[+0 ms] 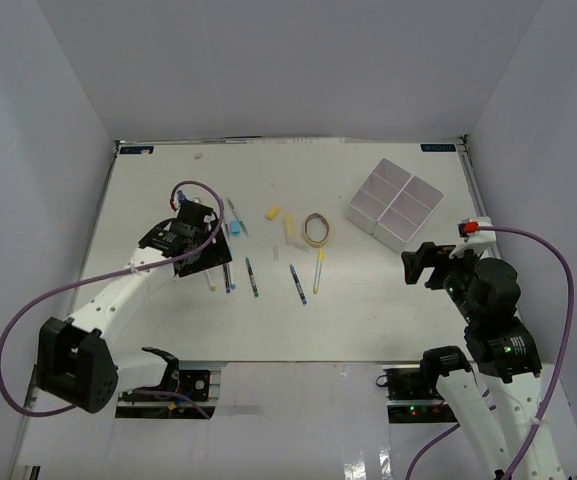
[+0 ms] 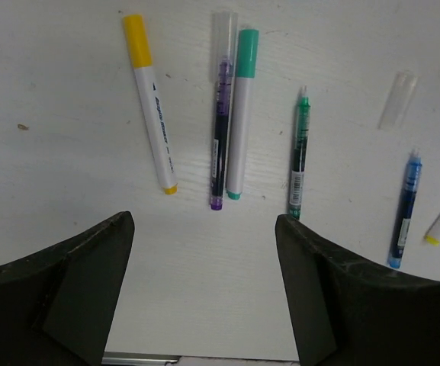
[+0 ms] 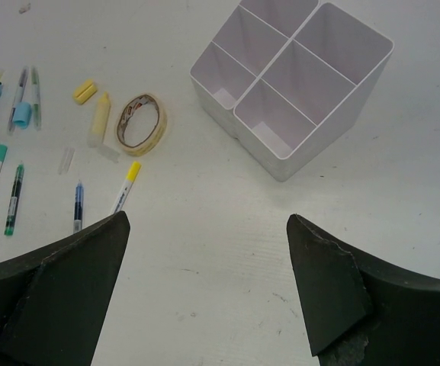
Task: Sort the stationery into containers
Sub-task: Pick up the pen from the center of the board.
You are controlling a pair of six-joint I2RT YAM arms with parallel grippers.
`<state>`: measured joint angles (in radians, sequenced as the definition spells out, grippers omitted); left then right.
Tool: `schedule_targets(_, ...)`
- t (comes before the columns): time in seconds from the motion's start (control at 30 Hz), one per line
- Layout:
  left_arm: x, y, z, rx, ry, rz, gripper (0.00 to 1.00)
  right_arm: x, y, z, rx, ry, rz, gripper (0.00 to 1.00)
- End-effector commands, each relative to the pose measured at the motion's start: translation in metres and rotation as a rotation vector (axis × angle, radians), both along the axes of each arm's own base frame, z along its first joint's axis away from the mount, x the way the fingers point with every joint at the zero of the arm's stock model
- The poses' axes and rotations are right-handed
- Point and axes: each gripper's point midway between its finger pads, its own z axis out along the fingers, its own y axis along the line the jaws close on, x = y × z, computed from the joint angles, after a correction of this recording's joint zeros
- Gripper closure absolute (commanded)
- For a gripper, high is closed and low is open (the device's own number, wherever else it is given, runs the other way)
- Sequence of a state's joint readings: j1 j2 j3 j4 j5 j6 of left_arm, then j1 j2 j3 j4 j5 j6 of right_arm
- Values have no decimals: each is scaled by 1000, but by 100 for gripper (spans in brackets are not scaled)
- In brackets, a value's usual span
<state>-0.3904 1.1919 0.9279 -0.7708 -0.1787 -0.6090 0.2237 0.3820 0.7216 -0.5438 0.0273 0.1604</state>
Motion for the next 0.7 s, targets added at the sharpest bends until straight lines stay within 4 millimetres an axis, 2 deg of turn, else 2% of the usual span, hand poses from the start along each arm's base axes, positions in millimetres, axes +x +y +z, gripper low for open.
schedule_targets(0.0,20,-7,2,-1,-11,29,16,4,0,2,26,-11,-17,10)
schedule_targets(0.17,37,-6,-16,48,14,55,39,3,1,-2,39,-4,-21,10)
schedule_targets(0.3,49,-10,-26,65,34,52,47,3,-1,-2,44,-6,-35,10)
schedule_targets(0.67,55,-15,-58,98,103,41,53,2,-9,0,49,-22,-79,9)
